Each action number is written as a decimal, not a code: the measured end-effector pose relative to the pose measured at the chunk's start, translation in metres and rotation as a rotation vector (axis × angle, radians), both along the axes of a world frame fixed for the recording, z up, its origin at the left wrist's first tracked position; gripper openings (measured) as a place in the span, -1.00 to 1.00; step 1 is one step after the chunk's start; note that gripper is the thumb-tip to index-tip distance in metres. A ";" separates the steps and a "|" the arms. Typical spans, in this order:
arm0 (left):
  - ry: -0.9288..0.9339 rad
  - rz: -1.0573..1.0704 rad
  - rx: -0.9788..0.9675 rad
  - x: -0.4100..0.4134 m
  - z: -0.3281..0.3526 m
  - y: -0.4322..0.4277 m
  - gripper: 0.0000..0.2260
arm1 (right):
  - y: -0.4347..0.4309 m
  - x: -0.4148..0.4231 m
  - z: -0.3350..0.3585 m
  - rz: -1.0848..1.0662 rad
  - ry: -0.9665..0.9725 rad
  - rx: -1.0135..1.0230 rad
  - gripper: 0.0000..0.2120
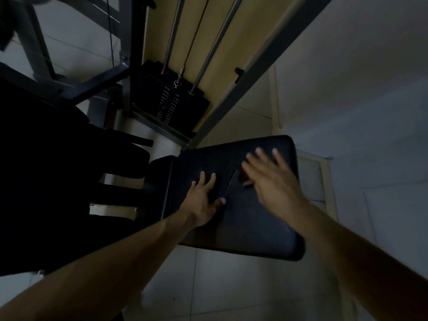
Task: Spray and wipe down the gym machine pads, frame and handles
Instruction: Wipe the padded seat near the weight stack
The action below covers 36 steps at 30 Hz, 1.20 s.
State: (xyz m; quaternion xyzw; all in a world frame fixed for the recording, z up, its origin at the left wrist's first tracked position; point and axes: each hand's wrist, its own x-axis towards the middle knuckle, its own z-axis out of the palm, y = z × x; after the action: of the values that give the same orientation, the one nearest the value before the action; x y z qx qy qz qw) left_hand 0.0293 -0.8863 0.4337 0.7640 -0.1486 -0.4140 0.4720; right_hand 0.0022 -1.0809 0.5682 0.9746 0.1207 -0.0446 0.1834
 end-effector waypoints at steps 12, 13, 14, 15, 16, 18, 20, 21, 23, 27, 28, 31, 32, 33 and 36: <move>-0.217 -0.072 -0.018 0.016 -0.023 0.029 -0.32 | 0.062 -0.036 -0.050 0.139 0.322 0.118 -0.49; -0.214 -0.066 -0.007 0.015 -0.027 0.030 -0.31 | 0.058 -0.029 -0.053 0.189 0.298 0.090 -0.54; -0.208 -0.066 0.014 0.013 -0.029 0.031 -0.27 | 0.050 -0.014 -0.055 0.210 0.249 0.068 -0.55; -0.186 -0.063 0.034 0.011 -0.030 0.031 -0.24 | 0.040 0.006 -0.055 0.199 0.175 0.051 -0.53; -0.141 -0.054 0.043 0.010 -0.029 0.031 -0.20 | 0.029 0.029 -0.052 0.143 0.098 0.034 -0.51; -0.041 -0.020 0.022 0.009 -0.029 0.032 -0.12 | 0.010 0.070 -0.041 -0.026 -0.014 0.007 -0.54; 0.004 -0.004 0.007 0.010 -0.030 0.035 -0.05 | 0.016 0.080 -0.044 -0.157 -0.036 0.031 -0.56; 0.006 -0.006 0.007 0.012 -0.030 0.036 -0.03 | 0.024 0.069 -0.050 -0.138 -0.022 0.022 -0.53; -0.011 -0.006 0.019 0.015 -0.032 0.037 0.01 | 0.042 0.029 -0.066 0.050 0.090 0.039 -0.47; 0.054 0.006 0.090 0.019 -0.043 0.040 0.18 | 0.029 0.033 -0.071 0.082 0.088 0.070 -0.39; 0.089 0.017 0.110 0.020 -0.050 0.041 0.25 | 0.025 0.047 -0.072 0.004 0.030 0.051 -0.41; 0.197 0.042 0.152 0.022 -0.066 0.047 0.41 | 0.047 0.061 -0.087 -0.145 -0.010 0.050 -0.51; 0.223 0.038 0.148 0.021 -0.069 0.048 0.42 | 0.059 0.050 -0.096 -0.103 0.041 0.050 -0.49; 0.235 0.032 0.138 0.020 -0.072 0.049 0.41 | 0.070 0.034 -0.106 0.002 0.104 0.059 -0.45; 0.218 0.012 0.122 0.017 -0.075 0.055 0.36 | 0.073 0.013 -0.110 0.210 0.289 0.086 -0.36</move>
State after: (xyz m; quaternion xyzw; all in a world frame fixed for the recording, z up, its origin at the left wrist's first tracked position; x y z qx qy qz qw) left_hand 0.0467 -0.8313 0.3584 0.7428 -0.0663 -0.5000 0.4403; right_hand 0.0151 -1.0083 0.4584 0.9470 0.2488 -0.1596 0.1259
